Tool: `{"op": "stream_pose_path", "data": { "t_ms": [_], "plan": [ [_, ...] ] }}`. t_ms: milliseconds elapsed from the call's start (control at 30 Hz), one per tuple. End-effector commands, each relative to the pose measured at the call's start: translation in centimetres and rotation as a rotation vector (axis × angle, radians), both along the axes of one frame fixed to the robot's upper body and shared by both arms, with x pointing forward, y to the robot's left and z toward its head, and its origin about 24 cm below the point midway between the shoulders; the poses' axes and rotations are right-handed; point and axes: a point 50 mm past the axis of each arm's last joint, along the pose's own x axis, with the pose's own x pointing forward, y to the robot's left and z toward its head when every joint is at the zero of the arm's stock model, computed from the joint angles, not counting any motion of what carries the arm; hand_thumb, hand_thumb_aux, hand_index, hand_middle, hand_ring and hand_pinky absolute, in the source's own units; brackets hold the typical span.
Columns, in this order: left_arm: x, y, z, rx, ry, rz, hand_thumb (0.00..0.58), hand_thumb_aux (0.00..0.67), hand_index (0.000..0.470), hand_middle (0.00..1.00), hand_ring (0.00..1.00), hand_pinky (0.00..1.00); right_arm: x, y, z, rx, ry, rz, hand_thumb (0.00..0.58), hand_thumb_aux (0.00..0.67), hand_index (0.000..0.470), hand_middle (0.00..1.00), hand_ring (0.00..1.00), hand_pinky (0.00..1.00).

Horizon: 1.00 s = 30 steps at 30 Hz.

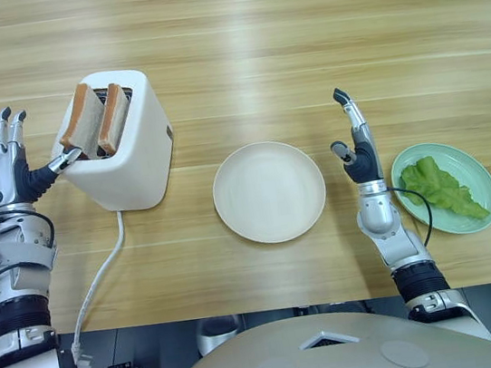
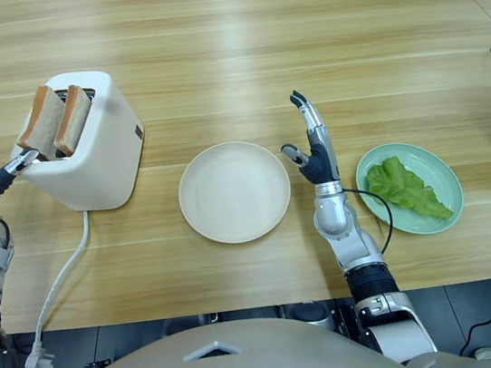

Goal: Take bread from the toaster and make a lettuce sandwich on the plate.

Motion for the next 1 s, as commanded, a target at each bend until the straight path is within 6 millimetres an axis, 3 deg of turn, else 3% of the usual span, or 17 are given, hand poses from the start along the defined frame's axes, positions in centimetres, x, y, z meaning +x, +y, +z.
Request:
{"op": "stream_pose_path", "data": {
  "t_ms": [33, 267, 300, 333, 400, 433, 567, 600, 633, 667, 800, 900, 933, 967, 1000],
  "plan": [
    [0.3, -1.2, -1.1, -0.015, 0.058, -0.055, 0.000, 0.000, 0.000, 0.00, 0.00, 0.00, 0.1, 0.0, -0.3, -0.008, 0.029, 0.000, 0.000, 0.000, 0.000, 0.00, 0.00, 0.00],
    [0.9, -3.6, -1.5, 0.015, 0.141, -0.155, 0.000, 0.000, 0.000, 0.00, 0.00, 0.00, 0.1, 0.3, -0.3, -0.030, 0.031, 0.007, 0.000, 0.000, 0.000, 0.00, 0.00, 0.00],
    [0.9, -3.7, -1.5, 0.030, 0.153, -0.159, 0.132, 0.081, 0.056, 0.00, 0.00, 0.00, 0.1, 0.3, -0.3, -0.030, 0.031, 0.008, 0.000, 0.000, 0.000, 0.00, 0.00, 0.00],
    [0.9, -3.8, -1.4, 0.042, 0.159, -0.163, 0.132, 0.081, 0.056, 0.00, 0.00, 0.00, 0.1, 0.4, -0.2, -0.031, 0.030, 0.009, 0.000, 0.000, 0.000, 0.00, 0.00, 0.00],
    [1.0, -4.2, -1.2, 0.044, 0.158, -0.183, 0.371, 0.268, 0.184, 0.00, 0.00, 0.00, 0.1, 0.4, -0.2, -0.036, 0.033, 0.009, 0.000, 0.000, 0.000, 0.00, 0.00, 0.00],
    [1.0, -4.6, -1.1, 0.046, 0.157, -0.198, 0.410, 0.307, 0.211, 0.00, 0.00, 0.00, 0.0, 0.5, -0.3, -0.041, 0.034, 0.009, 0.000, 0.000, 0.000, 0.00, 0.00, 0.00],
    [1.4, -6.2, -1.0, 0.040, 0.168, -0.258, 0.452, 0.355, 0.244, 0.00, 0.00, 0.00, 0.1, 0.5, -0.3, -0.047, 0.035, 0.009, 0.000, 0.000, 0.000, 0.00, 0.00, 0.00],
    [1.6, -6.4, -1.2, 0.039, 0.178, -0.266, 0.541, 0.497, 0.341, 0.00, 0.00, 0.00, 0.1, 0.6, -0.2, -0.047, 0.035, 0.009, 0.000, 0.000, 0.000, 0.00, 0.00, 0.00],
    [1.7, -6.4, -1.3, 0.038, 0.186, -0.266, 0.541, 0.497, 0.341, 0.00, 0.00, 0.00, 0.1, 0.6, -0.2, -0.047, 0.034, 0.009, 0.000, 0.000, 0.000, 0.00, 0.00, 0.00],
    [1.8, -6.3, -1.5, 0.037, 0.194, -0.255, 0.580, 0.670, 0.460, 0.00, 0.00, 0.00, 0.2, 0.6, -0.2, -0.046, 0.032, 0.008, 0.000, 0.000, 0.000, 0.00, 0.00, 0.00],
    [1.8, -5.7, -1.6, 0.024, 0.199, -0.222, 0.580, 0.670, 0.460, 0.00, 0.00, 0.00, 0.1, 0.6, 0.0, -0.041, 0.026, 0.004, 0.000, 0.000, 0.000, 0.00, 0.00, 0.00],
    [1.8, -5.7, -0.9, -0.006, 0.142, -0.225, 0.580, 0.670, 0.460, 0.13, 0.13, 0.13, 0.1, 0.6, 0.1, -0.037, 0.026, -0.001, 0.000, 0.000, 0.000, 0.00, 0.00, 0.00],
    [1.8, -5.6, -0.5, -0.018, 0.112, -0.222, 0.580, 0.670, 0.460, 0.24, 0.24, 0.24, 0.1, 0.6, 0.1, -0.036, 0.026, -0.001, 0.000, 0.000, 0.000, 0.00, 0.00, 0.00],
    [1.8, -5.5, 0.1, -0.036, 0.075, -0.214, 0.580, 0.670, 0.460, 0.51, 0.51, 0.51, 0.1, 0.6, 0.1, -0.036, 0.026, -0.001, 0.000, 0.000, 0.000, 0.00, 0.00, 0.00],
    [1.8, -5.4, 0.6, -0.056, 0.041, -0.209, 0.580, 0.670, 0.460, 0.51, 0.51, 0.51, 0.2, 0.6, 0.1, -0.035, 0.026, -0.001, 0.000, 0.000, 0.000, 0.00, 0.00, 0.00]
  ]
}}
